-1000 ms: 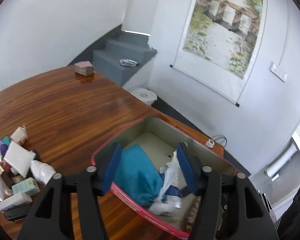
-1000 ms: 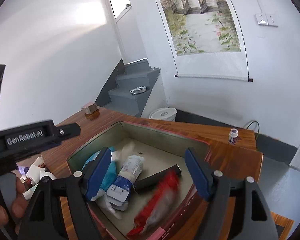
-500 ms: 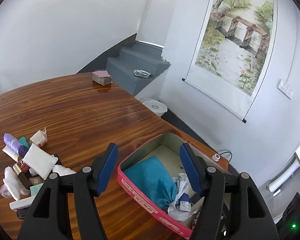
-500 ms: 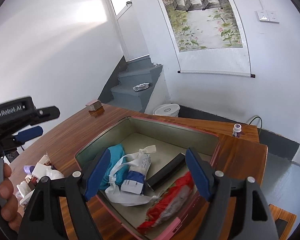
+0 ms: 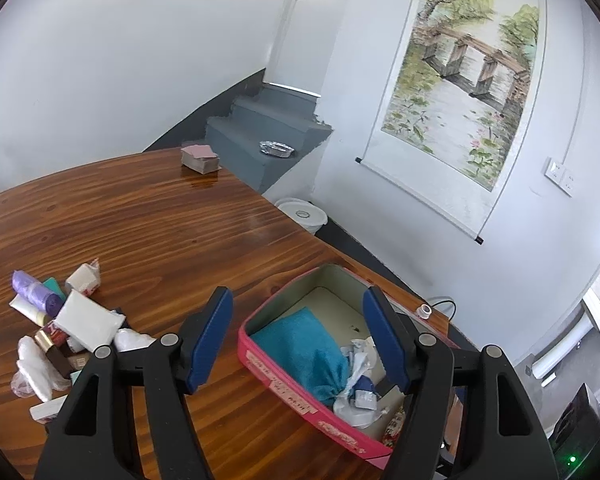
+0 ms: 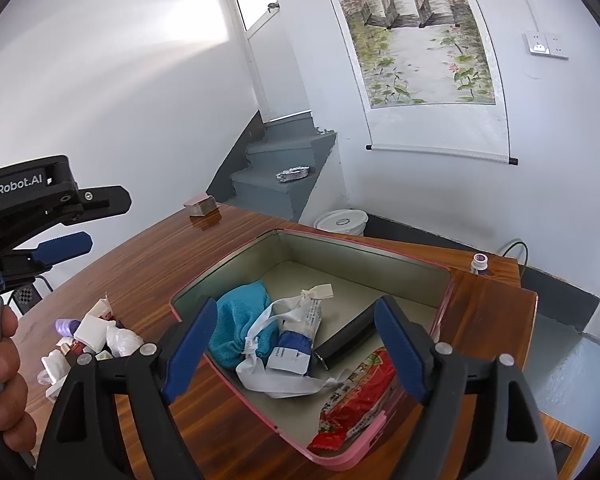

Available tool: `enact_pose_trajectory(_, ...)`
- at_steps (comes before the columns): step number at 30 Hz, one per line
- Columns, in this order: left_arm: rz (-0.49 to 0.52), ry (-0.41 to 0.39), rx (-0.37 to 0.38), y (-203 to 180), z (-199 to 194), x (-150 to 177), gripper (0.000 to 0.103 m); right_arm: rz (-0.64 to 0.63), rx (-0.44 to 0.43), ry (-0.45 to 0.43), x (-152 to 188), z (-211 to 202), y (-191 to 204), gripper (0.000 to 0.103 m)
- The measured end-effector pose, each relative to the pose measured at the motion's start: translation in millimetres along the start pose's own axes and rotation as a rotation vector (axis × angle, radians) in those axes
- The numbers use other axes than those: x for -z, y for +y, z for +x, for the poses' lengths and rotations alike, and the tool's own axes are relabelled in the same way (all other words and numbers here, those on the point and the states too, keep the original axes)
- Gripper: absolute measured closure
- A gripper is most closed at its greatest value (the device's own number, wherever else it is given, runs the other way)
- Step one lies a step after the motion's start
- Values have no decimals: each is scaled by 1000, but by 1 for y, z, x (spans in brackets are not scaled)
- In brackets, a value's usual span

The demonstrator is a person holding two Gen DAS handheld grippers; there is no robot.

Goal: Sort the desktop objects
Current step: 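Move both tools from the tin box back to the pile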

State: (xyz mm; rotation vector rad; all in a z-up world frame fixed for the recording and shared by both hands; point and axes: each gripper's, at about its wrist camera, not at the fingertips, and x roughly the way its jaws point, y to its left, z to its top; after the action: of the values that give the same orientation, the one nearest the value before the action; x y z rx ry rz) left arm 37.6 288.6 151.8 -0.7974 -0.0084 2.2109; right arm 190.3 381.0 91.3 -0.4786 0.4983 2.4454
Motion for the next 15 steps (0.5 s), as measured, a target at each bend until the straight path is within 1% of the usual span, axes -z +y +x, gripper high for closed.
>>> enact_pose_trajectory(5,-36,-3,-29,20,-6,-3,32,-24,-26,13,4,0,10,17)
enact_pose_trajectory(9,-44,11,-64,38,-10,-2,32,-48,-76,36,6,1,20,16)
enact_pose_trajectory(15,-108,1,-121,79,-24,-2,32,-88,-137,80,16,4,38,15)
